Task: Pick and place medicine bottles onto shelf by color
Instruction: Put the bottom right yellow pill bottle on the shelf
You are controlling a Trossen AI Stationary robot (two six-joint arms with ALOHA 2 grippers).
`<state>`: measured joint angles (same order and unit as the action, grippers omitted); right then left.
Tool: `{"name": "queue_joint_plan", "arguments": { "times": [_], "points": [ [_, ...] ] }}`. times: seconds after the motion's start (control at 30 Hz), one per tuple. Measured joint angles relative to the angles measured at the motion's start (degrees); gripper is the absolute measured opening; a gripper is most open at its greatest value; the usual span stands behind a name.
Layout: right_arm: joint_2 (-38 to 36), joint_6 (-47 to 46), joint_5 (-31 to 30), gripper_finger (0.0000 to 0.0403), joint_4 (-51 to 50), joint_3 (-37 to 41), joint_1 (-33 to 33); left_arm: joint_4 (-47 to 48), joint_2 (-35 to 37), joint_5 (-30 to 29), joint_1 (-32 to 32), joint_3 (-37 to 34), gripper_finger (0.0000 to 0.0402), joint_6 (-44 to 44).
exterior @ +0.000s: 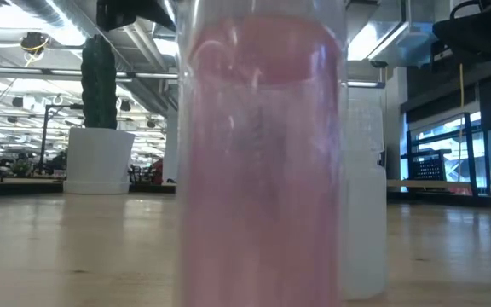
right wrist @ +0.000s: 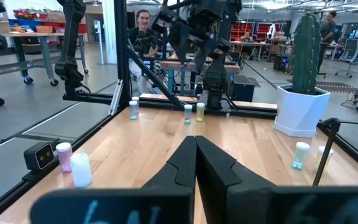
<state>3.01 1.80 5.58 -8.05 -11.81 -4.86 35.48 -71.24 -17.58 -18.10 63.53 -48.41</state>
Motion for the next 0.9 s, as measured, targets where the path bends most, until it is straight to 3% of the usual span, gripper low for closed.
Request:
{"name": "queue_joint_plan", "arguments": {
  "times": [0.17, 0.5, 0.73, 0.9],
  "points": [
    [-0.02, 0.00, 0.00, 0.0012, 0.01, 0.00, 0.00, -5.37, -4.05, 6.79, 1.95, 0.00, 0.0237, 8.49],
    [-0.02, 0.01, -0.01, 0.0012, -0.12, 0.00, 0.00, -11.39, -11.33, 5.43, 4.83, 0.00, 0.0245, 32.25],
    [-0.02, -0.04, 0.00, 0.0012, -0.08, 0.00, 0.00, -10.90, -16.32, 3.54, 6.55, 0.00, 0.0245, 39.66],
    [-0.02, -0.04, 0.00, 0.0012, -0.10, 0.00, 0.02, -10.86, -19.98, 4.11, 7.97, 0.00, 0.0245, 40.05]
  ]
}}
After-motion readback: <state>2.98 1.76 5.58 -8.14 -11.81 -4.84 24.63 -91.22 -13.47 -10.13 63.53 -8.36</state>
